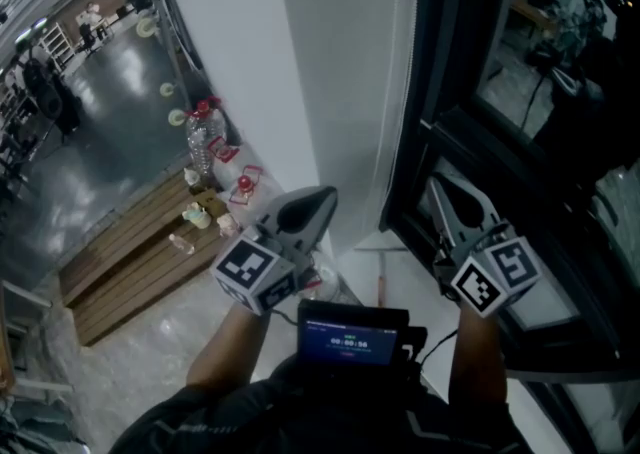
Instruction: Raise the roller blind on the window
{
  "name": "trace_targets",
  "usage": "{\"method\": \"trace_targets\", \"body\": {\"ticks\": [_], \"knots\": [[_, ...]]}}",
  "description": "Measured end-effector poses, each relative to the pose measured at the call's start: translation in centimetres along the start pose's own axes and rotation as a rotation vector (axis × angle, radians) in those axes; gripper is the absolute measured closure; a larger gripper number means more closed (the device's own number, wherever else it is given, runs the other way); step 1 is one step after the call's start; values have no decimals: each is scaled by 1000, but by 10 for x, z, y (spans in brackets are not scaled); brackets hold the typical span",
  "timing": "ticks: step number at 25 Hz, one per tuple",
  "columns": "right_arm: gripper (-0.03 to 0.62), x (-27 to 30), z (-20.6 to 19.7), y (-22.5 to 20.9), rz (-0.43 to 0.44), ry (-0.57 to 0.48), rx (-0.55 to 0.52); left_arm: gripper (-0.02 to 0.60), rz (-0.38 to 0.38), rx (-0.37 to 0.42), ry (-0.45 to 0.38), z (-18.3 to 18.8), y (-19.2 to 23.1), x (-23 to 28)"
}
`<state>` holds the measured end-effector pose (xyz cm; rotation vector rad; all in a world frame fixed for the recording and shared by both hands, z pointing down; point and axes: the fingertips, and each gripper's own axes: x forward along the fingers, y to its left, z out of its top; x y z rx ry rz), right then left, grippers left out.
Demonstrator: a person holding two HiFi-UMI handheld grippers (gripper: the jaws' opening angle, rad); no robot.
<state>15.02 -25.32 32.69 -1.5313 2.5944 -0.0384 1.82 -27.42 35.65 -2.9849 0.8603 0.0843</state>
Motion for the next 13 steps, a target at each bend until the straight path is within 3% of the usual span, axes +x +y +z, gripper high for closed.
{"method": "trace_targets", "body": {"ticks": [9, 13], "knots": [[572, -2, -5, 2, -8, 3, 4, 586, -1, -32, -39, 8, 1, -5], [572, -3, -5, 4, -8, 7, 2, 586, 18, -44, -15, 5, 2, -10]]}}
